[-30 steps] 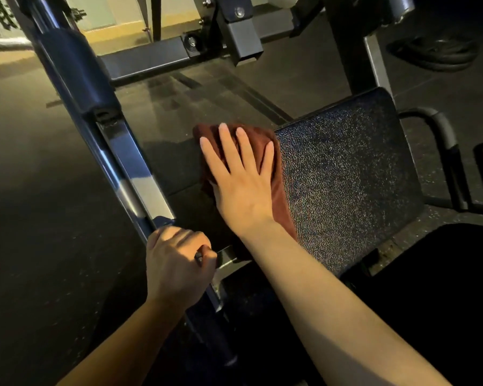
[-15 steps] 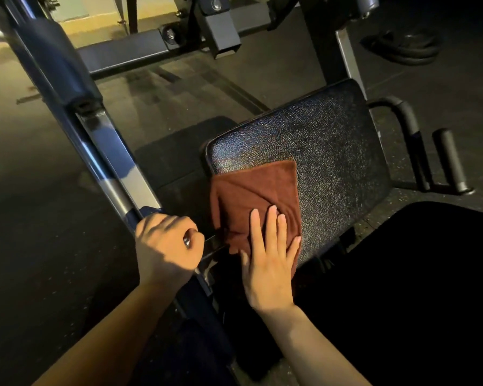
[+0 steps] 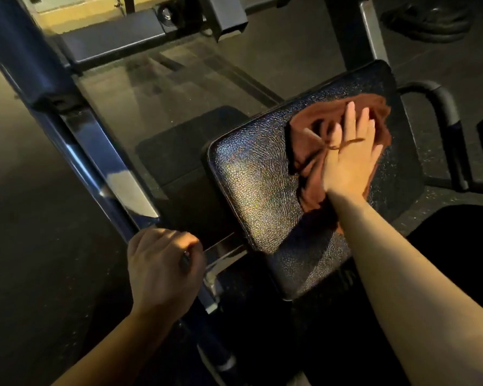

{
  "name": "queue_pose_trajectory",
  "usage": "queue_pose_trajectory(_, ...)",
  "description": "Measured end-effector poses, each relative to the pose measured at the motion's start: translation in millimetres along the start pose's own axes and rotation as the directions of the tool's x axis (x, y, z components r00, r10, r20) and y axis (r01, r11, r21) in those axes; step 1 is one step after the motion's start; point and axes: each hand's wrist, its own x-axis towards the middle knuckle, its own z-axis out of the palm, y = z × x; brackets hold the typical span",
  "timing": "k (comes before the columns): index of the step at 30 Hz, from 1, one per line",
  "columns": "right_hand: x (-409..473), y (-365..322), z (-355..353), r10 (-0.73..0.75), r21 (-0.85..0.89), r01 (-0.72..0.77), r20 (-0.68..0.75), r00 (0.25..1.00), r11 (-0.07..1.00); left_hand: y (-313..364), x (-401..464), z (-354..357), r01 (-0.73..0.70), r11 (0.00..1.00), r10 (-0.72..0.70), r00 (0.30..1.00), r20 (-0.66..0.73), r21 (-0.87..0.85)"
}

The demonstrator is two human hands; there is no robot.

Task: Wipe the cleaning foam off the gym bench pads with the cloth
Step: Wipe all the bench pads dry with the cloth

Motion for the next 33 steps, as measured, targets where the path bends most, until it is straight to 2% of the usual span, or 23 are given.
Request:
queue_pose_trajectory(5, -26, -14, 6, 0.105, -0.003, -0.105, 0.021, 0.994, 0.995, 2, 1, -1, -0.006, 0.999, 0.007, 1.0, -0.002, 0.034)
queue_pose_trajectory(8, -75, -32, 11, 0.053, -0.064, -0.05, 0.049, 0.997, 0.997, 4, 1, -2, -0.026, 1.0, 0.026, 1.0, -0.002, 0.007)
queue_pose_trajectory(10, -115, -47, 14, -0.039, -0.076, 0.045, 0.075, 0.996, 0.996, 3, 1, -2, -0.033, 0.999, 0.033, 0.999, -0.029, -0.01)
queue_pose_trajectory(12, -150, -54, 17, -0.212, -0.113, 0.224, 0.113, 0.971, 0.968, 1, 0, 0, -0.043, 0.999, 0.043, 0.998, -0.043, 0.015)
queue_pose_trajectory(14, -175, -43, 17, -0.458, -0.194, 0.489, 0.186, 0.869, 0.85, 2, -1, 0, -0.032, 0.997, 0.033, 0.999, -0.013, 0.069)
queue_pose_trajectory(15, -181, -30, 15, -0.528, -0.216, 0.568, 0.216, 0.821, 0.794, 3, -1, -1, -0.016, 0.997, 0.015, 1.0, 0.007, 0.081)
queue_pose_trajectory(16, -186, -17, 14, -0.545, -0.223, 0.588, 0.226, 0.807, 0.778, 4, -2, -1, -0.001, 0.997, 0.0, 1.0, 0.012, 0.08)
queue_pose_trajectory(19, -204, 9, 9, -0.375, -0.251, 0.416, 0.194, 0.906, 0.874, 7, -2, -2, 0.031, 0.998, -0.031, 0.999, 0.007, 0.061)
queue_pose_trajectory(22, -211, 9, 8, -0.283, -0.273, 0.337, 0.219, 0.934, 0.901, 7, -2, -1, 0.045, 0.998, -0.045, 0.999, 0.008, 0.041)
queue_pose_trajectory(26, -192, -24, 9, -0.277, -0.197, 0.32, 0.216, 0.936, 0.927, 6, -3, 0, 0.04, 0.999, -0.04, 0.999, -0.03, -0.012)
queue_pose_trajectory(30, -116, -102, 23, -0.312, -0.119, 0.322, 0.097, 0.945, 0.939, -1, -1, 0, -0.045, 0.998, 0.044, 0.999, -0.032, -0.043)
queue_pose_trajectory(33, -78, -131, 29, -0.362, -0.126, 0.378, 0.133, 0.923, 0.917, -2, 0, -2, -0.055, 0.998, 0.056, 0.998, 0.012, -0.021)
